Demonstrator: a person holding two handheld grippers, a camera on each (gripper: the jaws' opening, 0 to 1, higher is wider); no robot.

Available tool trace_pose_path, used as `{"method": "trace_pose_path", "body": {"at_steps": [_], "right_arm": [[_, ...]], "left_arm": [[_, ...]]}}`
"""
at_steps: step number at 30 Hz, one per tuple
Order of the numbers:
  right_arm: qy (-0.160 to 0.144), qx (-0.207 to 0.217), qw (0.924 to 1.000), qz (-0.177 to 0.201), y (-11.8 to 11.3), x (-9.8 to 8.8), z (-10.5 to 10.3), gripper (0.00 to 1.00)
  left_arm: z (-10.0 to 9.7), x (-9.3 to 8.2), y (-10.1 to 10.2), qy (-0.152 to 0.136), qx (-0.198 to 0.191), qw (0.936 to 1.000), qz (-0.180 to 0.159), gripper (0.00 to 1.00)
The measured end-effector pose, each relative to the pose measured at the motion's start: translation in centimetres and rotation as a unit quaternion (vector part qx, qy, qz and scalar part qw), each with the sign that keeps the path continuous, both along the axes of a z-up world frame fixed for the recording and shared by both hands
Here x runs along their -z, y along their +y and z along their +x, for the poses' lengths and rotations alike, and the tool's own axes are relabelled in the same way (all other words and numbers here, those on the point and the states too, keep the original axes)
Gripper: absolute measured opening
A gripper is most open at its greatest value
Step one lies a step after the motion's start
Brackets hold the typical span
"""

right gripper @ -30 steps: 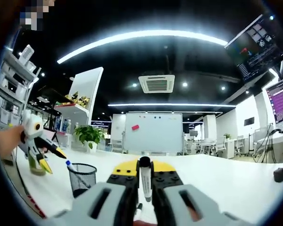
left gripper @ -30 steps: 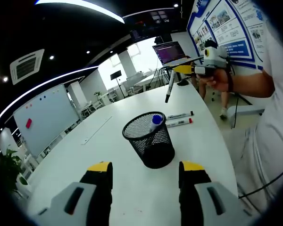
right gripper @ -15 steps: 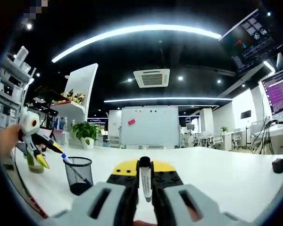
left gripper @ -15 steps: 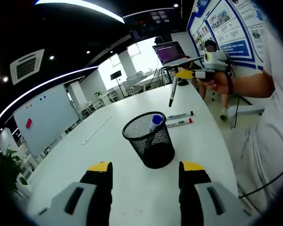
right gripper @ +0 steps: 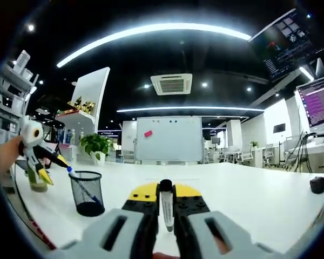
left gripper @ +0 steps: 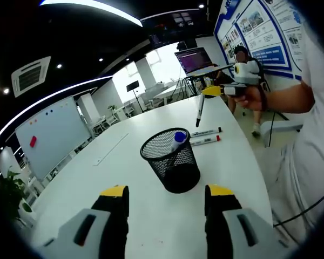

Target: Pick up the whiteboard markers from the pen holder and place them facing the whiteboard neatly

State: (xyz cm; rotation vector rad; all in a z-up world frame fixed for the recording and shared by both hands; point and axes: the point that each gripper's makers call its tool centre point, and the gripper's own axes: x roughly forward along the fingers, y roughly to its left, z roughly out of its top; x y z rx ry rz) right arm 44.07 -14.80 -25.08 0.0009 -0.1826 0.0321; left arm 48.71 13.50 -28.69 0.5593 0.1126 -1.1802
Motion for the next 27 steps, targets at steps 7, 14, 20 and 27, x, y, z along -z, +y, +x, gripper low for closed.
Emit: {"method": "trace_pose_path", "body": {"at_steps": [7, 14, 20, 27], "right_arm": [[0.003, -0.001, 1.0, 0.0, 0.0, 0.4, 0.0, 0.09], [0.005, 0.002, 1.0, -0.006, 0.0, 1.0, -0.1, 0.09], [0.02, 0.006, 0.9998, -0.005, -0.4, 1.9, -0.3, 0.09], [0.035, 0.009, 0.9993, -0.007, -0.6, 3.0, -0.6, 0.09]], "left_arm": [[0.0, 0.0, 0.0, -0.001, 0.001, 1.0, 0.001, 0.58], [0.0, 0.0, 0.0, -0.001, 0.0, 1.0, 0.0, 0.58], [0.0, 0.0, 0.0, -0.001, 0.0, 1.0, 0.0, 0.58], [0.0, 0.0, 0.0, -0.002, 0.0, 1.0, 0.001, 0.58]]}}
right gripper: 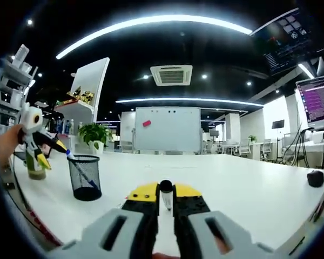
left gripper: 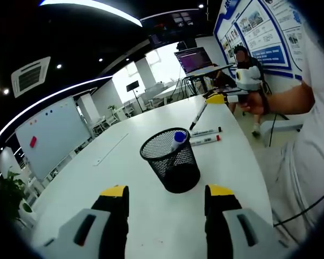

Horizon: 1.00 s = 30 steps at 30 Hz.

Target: Pick up the whiteboard markers from the pen holder and place them facing the whiteboard neatly

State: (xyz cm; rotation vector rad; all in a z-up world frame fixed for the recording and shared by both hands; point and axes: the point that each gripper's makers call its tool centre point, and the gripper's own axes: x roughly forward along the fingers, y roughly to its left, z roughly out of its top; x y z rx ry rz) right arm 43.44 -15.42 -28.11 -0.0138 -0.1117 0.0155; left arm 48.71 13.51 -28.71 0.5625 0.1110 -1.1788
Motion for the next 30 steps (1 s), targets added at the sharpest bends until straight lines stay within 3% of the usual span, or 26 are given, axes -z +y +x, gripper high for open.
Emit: {"method": "trace_pose_path", "body": {"at_steps": [6, 30], "right_arm": [[0.022, 0.01, 0.9997, -0.002, 0.0, 1.6, -0.2, 0.1], [0.075, 0.01, 0.997, -0.012, 0.5, 5.5, -0.6, 0.1]], "left_arm": [[0.0, 0.0, 0.0, -0.003, 0.001, 1.0, 0.001, 0.58], [0.0, 0.1, 0.0, -0.001, 0.0, 1.0, 0.001, 0.59]]}}
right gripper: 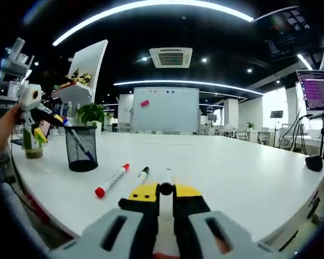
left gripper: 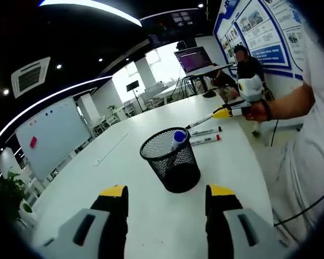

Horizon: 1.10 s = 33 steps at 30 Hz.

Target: Pick up the whiteboard markers from the pen holder and place them facing the whiteboard neatly

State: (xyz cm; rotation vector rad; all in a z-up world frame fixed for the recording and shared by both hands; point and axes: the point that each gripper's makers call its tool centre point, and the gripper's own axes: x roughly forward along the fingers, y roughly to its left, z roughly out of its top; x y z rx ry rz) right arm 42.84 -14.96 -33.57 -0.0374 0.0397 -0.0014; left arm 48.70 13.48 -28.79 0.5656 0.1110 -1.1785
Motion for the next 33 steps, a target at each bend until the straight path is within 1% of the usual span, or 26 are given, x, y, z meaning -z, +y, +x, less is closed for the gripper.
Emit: {"method": "trace_pose_path", "body": {"at_steps": [9, 21, 33], "right_arm": [[0.015, 0.004, 0.9999, 0.004, -0.1, 1.1, -0.1, 0.1], [0.025, 0.003, 0.9997, 0.005, 0.1, 1.9, -0.1, 0.1], [0.029, 0.005, 0.9995, 0.011, 0.0, 2.0, -0.1, 0.1]], "left_arm": [[0.0, 0.0, 0.0, 0.0, 0.0, 1.0, 0.0, 0.59], [0.0, 0.0, 0.0, 0.0, 0.0, 1.0, 0.0, 0.59], [0.0, 0.0, 0.0, 0.0, 0.0, 1.0, 0.0, 0.59]]}}
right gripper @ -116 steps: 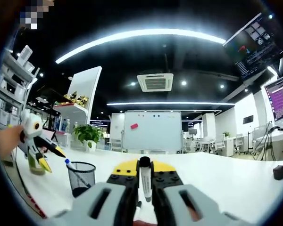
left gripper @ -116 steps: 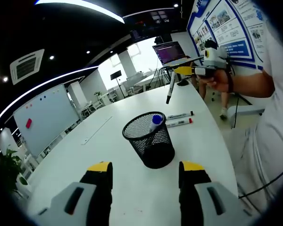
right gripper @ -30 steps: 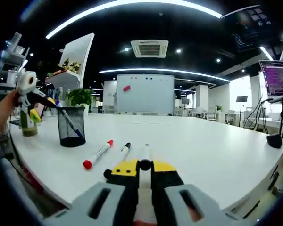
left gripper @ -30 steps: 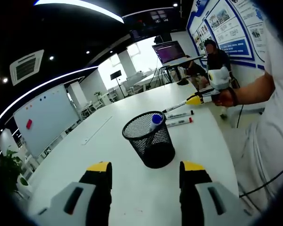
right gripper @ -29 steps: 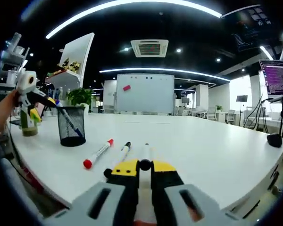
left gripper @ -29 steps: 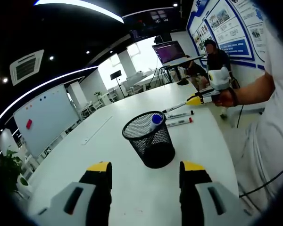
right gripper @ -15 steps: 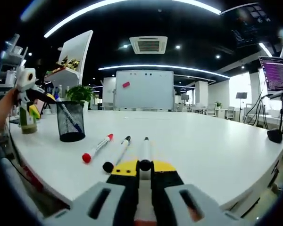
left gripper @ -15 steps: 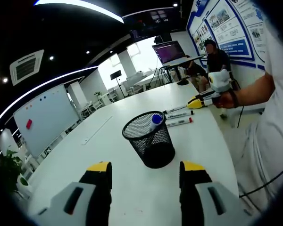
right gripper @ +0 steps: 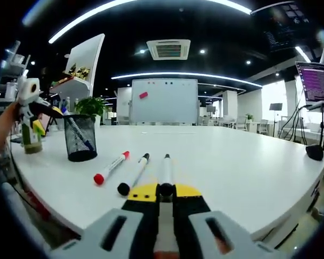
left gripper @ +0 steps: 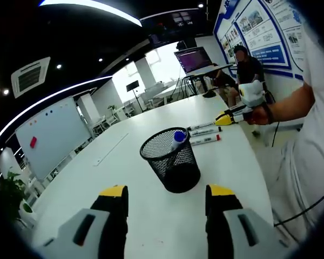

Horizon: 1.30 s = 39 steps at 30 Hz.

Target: Pick up the whiteboard markers from the pen holder and place them facing the whiteboard neatly

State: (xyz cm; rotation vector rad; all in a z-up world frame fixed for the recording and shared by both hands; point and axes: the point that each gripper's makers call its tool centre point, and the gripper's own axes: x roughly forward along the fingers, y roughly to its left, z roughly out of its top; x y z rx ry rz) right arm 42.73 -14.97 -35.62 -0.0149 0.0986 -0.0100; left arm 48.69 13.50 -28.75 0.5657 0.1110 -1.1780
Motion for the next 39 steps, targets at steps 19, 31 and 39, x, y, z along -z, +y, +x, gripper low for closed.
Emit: {"method": "trace_pose_path", "body": {"at_steps": [19, 31, 39], "right_arm": [[-0.003, 0.004, 1.0, 0.002, -0.01, -0.01, -0.02, 0.1], [-0.003, 0.006, 0.9999, 0.013, 0.23, -0.05, -0.13, 0.13], [-0.003, 0.007, 0.9999, 0.016, 0.18, -0.05, -0.18, 0.13]], "left_arm": [[-0.01, 0.02, 0.0, 0.0, 0.0, 1.0, 0.001, 0.59], [-0.02, 0.02, 0.03, 0.0, 0.0, 1.0, 0.001, 0.59], [-0.02, 0.02, 0.04, 0.0, 0.0, 1.0, 0.001, 0.59]]}}
